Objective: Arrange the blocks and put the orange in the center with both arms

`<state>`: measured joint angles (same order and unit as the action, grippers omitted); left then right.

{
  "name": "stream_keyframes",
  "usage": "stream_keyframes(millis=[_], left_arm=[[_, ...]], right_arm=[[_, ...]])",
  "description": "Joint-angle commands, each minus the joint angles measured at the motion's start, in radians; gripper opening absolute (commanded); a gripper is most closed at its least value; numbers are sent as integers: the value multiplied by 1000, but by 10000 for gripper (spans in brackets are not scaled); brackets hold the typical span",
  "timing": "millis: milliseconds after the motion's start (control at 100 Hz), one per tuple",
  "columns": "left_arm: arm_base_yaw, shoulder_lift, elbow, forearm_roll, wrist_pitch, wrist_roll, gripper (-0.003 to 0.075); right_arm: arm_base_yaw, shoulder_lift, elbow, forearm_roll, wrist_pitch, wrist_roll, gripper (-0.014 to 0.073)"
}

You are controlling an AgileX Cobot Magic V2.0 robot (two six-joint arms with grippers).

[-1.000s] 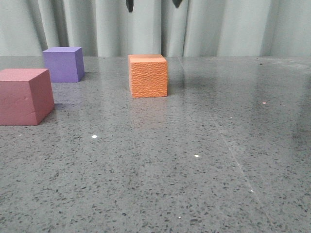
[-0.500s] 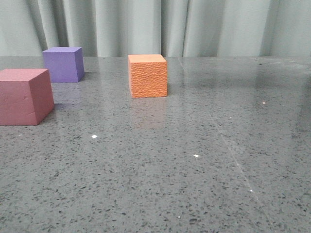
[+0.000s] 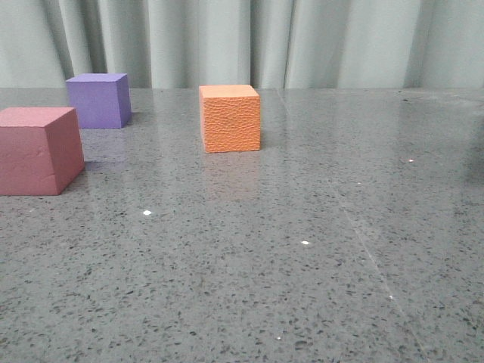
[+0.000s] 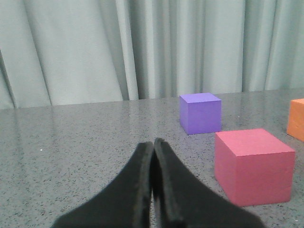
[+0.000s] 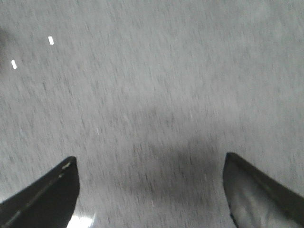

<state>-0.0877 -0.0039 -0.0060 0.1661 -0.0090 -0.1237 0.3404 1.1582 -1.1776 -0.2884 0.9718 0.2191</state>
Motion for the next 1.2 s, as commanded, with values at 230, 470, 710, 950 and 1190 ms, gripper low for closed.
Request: stream_keyframes(millis=[230, 470, 710, 950, 1190], left_arm=[[3, -33, 55, -9, -83, -5, -19], [3, -33, 55, -9, -83, -5, -19], [3, -33, 55, -9, -83, -5, -19], [3, -33, 55, -9, -83, -5, -19], [3, -33, 55, -9, -83, -5, -19]], right_arm=[[-11, -434, 352, -27, -98, 53, 610], [-11, -700, 482, -41, -50, 53, 610], [-11, -799, 517, -39, 44, 53, 610], [-11, -799, 517, -40, 62, 53, 449], [-11, -799, 517, -40, 53, 53, -119]])
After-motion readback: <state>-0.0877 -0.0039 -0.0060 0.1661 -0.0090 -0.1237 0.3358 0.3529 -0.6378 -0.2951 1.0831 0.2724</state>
